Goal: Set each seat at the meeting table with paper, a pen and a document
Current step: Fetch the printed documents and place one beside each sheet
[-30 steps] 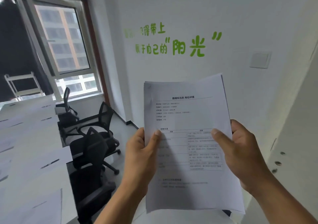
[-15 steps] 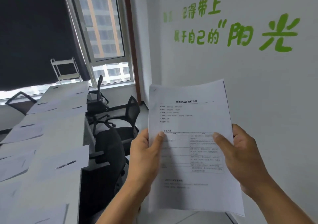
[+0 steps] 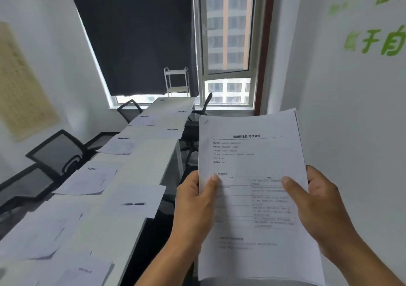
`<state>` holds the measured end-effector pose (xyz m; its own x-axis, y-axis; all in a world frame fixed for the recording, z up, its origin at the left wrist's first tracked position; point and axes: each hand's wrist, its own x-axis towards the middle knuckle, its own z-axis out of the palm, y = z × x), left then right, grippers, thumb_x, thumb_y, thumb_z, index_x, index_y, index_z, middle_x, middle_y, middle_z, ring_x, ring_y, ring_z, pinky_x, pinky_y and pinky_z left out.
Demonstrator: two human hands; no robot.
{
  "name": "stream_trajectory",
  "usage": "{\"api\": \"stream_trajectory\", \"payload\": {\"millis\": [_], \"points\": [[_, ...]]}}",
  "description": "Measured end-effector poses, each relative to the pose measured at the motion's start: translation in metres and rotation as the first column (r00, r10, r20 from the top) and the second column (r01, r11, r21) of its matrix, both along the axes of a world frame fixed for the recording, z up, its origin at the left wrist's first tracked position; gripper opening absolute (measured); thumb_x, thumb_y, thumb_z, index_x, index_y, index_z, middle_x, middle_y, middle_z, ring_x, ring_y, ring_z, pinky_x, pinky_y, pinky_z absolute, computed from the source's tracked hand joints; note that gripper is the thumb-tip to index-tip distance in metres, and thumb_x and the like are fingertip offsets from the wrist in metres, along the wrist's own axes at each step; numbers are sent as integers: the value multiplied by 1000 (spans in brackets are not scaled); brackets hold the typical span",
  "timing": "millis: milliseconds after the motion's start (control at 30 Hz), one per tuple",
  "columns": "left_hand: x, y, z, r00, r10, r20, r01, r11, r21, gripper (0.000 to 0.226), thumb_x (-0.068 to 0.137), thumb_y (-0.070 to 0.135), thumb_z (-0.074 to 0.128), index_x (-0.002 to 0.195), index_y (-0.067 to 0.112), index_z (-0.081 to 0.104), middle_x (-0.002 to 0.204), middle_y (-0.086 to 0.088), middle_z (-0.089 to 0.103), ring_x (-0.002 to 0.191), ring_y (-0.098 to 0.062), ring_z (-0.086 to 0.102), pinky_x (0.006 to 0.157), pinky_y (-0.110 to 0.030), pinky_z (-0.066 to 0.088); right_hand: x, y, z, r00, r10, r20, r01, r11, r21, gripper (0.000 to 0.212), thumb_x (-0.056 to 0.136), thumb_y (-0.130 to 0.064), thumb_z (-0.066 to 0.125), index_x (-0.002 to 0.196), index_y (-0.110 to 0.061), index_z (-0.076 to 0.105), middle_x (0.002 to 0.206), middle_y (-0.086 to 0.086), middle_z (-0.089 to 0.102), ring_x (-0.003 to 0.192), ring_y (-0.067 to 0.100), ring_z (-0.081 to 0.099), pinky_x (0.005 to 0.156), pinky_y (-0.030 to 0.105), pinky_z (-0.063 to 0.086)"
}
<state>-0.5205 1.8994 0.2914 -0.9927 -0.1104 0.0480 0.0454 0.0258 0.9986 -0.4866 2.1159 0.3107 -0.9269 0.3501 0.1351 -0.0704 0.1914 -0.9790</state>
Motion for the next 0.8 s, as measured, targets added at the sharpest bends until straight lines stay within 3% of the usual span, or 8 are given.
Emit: {"api": "stream_trajectory", "payload": {"millis": [233,400,533,700,800], "points": [[-61,-9,-10,961,271,47,-273,961,34,15,110,31,64,111,22,75,105,12,84,98,-10,80,87,-38,67,-127,-9,-10,957,282,64,-282,959,-10,10,107,-20,64,112,-23,72,101,-10,84,90,12,82,81,41,63],[-88,-43,-25,890,448,82,-454,889,61,15,110,27,63,112,18,75,104,10,84,97,-12,81,77,-27,65,-198,-56,-24,875,474,101,-472,881,-38,12,107,-21,64,113,-29,71,100,-7,84,88,17,82,78,44,64],[-119,-80,-40,815,569,108,-576,815,55,17,111,30,61,114,20,75,106,10,84,97,-13,81,79,-31,67,-255,-107,-35,799,587,129,-588,808,-33,12,108,-23,64,115,-29,71,102,-6,84,90,19,83,79,46,66],[-167,-124,-55,731,668,140,-680,730,66,16,111,30,62,111,22,76,102,11,84,92,-11,82,72,-25,65,-323,-164,-42,698,696,170,-703,711,-22,11,108,-24,62,115,-27,70,101,-3,84,88,22,83,78,49,67],[-190,-141,-55,699,698,156,-713,697,74,17,111,30,61,110,21,76,101,10,84,91,-12,82,78,-34,67,-355,-188,-42,666,723,182,-732,681,-26,13,108,-22,63,113,-30,71,100,-3,84,87,22,83,80,48,65]]}}
